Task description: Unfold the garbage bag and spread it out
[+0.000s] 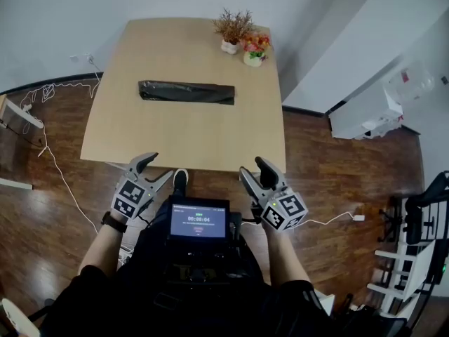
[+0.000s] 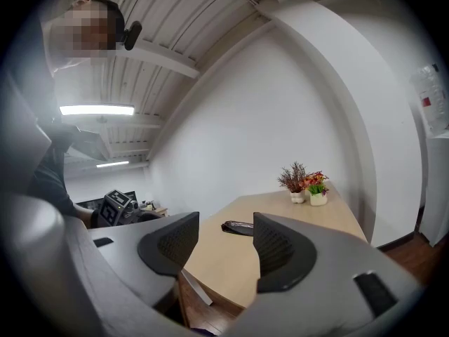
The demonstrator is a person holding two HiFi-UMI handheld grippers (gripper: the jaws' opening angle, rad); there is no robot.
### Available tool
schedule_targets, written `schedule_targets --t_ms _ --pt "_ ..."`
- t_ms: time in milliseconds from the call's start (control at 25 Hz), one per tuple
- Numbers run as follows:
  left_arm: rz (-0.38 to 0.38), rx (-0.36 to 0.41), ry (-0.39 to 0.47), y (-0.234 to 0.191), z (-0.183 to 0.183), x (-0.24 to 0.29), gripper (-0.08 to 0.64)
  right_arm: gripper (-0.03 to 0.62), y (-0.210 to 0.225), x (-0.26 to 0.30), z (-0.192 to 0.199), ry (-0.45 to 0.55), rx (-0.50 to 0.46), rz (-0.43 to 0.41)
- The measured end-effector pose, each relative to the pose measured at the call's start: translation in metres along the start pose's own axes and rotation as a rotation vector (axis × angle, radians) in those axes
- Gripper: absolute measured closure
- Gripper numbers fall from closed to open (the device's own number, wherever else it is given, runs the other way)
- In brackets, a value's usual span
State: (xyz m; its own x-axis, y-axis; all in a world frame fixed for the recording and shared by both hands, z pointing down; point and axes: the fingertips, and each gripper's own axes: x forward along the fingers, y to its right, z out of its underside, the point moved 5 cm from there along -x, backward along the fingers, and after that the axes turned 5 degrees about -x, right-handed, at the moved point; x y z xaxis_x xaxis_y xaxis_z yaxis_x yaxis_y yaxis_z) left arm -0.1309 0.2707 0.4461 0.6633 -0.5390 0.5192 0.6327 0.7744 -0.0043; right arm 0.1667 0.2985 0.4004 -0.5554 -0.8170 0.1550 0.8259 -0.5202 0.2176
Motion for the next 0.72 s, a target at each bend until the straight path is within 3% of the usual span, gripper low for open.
schedule_targets --t_ms 240,720 --pt "0.004 0.005 -0.04 -0.043 0.002 0.03 0.295 0.341 0.02 0.042 -0.003 -0.026 0.007 0.019" --pt "0.062 0.092 -0.142 -0.17 -0.005 0.121 0.311 0.341 0.08 0.165 -0.033 -0.067 0.044 0.112"
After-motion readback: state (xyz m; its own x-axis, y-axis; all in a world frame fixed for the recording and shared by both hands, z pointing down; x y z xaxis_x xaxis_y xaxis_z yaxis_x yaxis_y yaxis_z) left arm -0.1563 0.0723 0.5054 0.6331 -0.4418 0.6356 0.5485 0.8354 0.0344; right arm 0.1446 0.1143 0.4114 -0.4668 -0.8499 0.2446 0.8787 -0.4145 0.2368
